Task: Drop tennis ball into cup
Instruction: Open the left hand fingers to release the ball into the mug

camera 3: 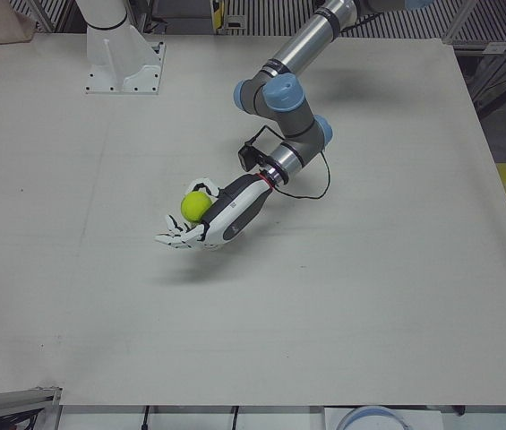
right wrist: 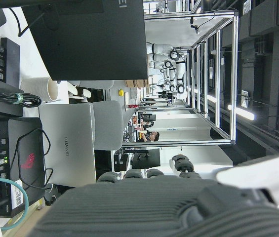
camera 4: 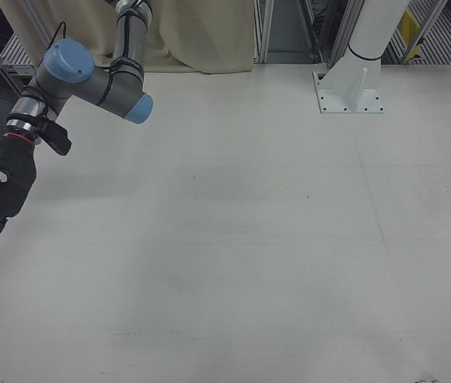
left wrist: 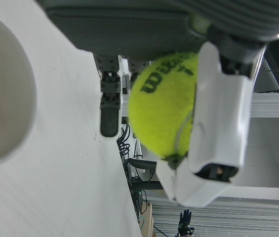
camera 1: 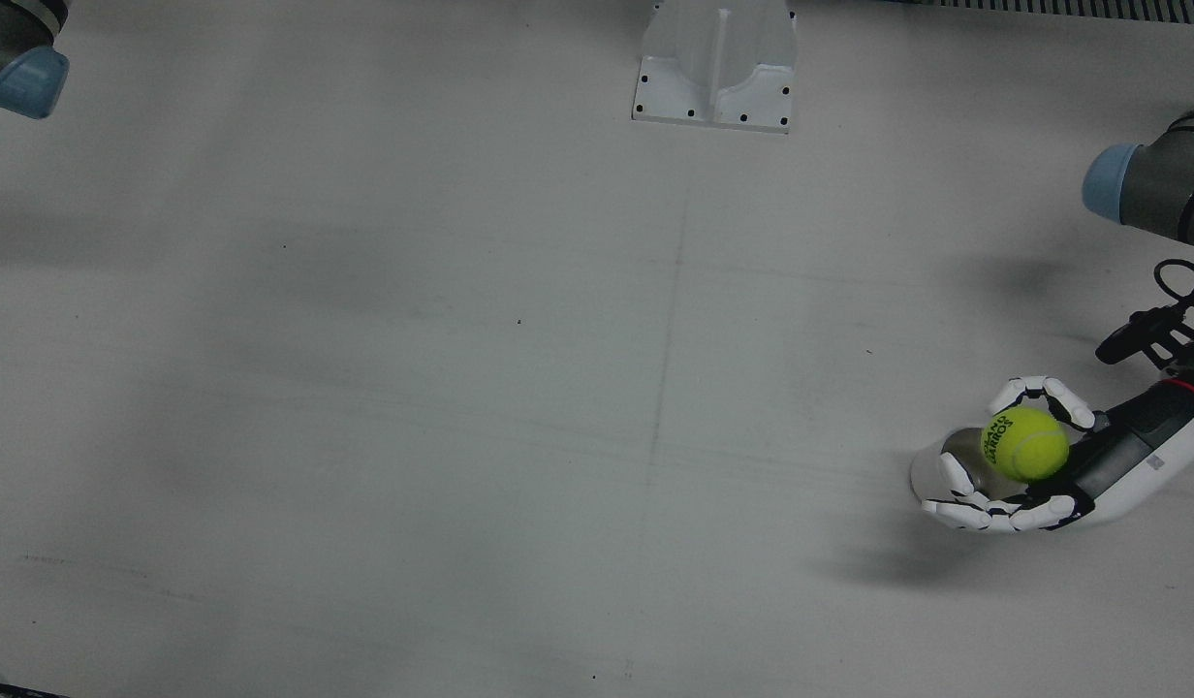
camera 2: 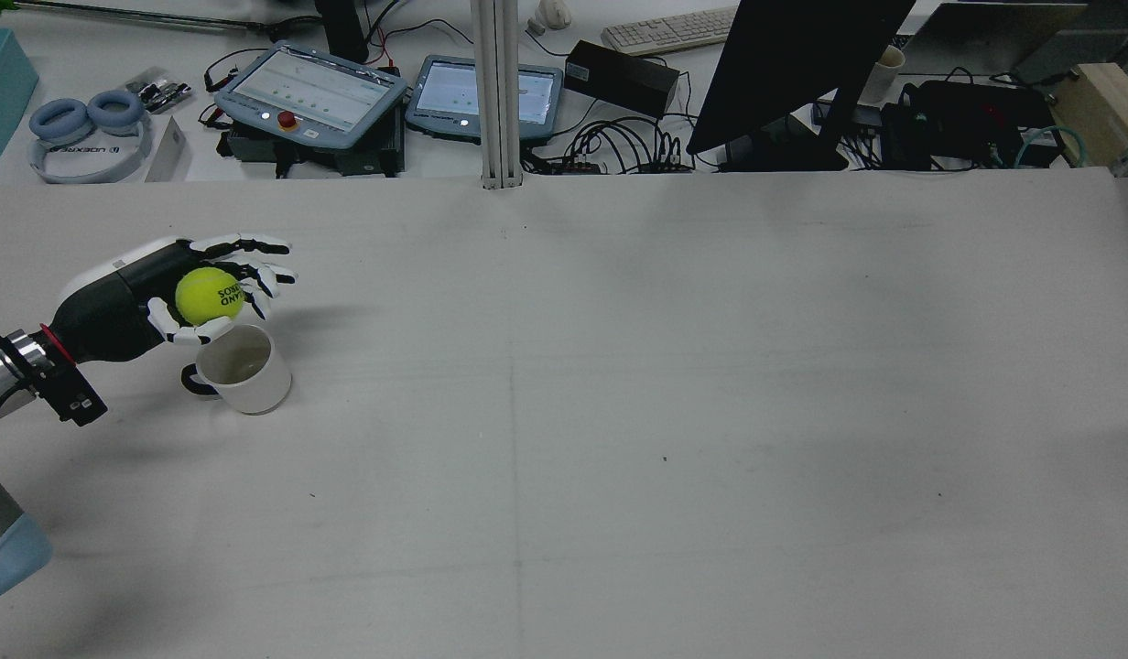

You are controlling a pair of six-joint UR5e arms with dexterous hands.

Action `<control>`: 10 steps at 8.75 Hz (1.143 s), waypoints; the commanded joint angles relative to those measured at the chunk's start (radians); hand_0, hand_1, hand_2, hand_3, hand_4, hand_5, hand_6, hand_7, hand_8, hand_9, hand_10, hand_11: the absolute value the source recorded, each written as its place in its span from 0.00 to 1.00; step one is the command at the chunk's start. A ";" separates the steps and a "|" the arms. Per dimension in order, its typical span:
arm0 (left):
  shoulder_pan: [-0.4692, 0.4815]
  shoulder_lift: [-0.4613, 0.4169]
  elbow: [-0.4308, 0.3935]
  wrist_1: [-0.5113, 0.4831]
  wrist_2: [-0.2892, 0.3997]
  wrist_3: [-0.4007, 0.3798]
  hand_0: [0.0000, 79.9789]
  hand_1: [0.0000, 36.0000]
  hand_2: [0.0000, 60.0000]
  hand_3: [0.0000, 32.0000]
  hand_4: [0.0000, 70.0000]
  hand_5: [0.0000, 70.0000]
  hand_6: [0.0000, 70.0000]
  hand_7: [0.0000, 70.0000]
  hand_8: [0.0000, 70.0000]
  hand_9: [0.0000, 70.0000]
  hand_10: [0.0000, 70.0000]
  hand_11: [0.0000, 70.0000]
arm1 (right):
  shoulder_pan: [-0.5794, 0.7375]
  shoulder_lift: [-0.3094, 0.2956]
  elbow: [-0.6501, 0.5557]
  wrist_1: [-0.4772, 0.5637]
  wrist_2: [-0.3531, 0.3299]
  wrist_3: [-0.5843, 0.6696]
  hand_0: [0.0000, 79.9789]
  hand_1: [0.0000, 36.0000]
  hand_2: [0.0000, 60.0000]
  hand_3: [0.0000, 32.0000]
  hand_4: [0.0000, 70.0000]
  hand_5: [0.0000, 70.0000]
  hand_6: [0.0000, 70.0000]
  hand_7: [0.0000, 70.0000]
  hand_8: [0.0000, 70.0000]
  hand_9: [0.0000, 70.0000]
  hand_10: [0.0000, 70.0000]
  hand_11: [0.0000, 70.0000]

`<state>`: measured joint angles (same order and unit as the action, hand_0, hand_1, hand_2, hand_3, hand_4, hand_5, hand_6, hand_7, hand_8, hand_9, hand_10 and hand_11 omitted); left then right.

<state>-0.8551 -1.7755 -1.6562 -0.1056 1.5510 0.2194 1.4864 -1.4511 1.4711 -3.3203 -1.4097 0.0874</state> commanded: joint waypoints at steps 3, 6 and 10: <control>-0.002 0.016 0.064 -0.055 0.006 -0.021 0.75 1.00 1.00 0.00 0.26 0.29 0.70 0.44 0.34 0.35 0.40 0.62 | 0.000 0.000 0.000 -0.001 0.000 0.000 0.00 0.00 0.00 0.00 0.00 0.00 0.00 0.00 0.00 0.00 0.00 0.00; -0.005 0.014 0.064 -0.051 0.003 -0.060 1.00 1.00 0.59 0.00 0.32 0.33 0.67 0.49 0.36 0.38 0.42 0.67 | 0.000 0.000 0.000 -0.001 0.000 0.000 0.00 0.00 0.00 0.00 0.00 0.00 0.00 0.00 0.00 0.00 0.00 0.00; -0.005 0.016 0.062 -0.057 0.000 -0.058 1.00 1.00 0.71 0.00 0.32 0.35 0.74 0.50 0.38 0.39 0.44 0.69 | 0.000 0.000 0.000 -0.001 0.000 0.000 0.00 0.00 0.00 0.00 0.00 0.00 0.00 0.00 0.00 0.00 0.00 0.00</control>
<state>-0.8601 -1.7610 -1.5932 -0.1587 1.5529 0.1609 1.4865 -1.4511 1.4711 -3.3211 -1.4097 0.0874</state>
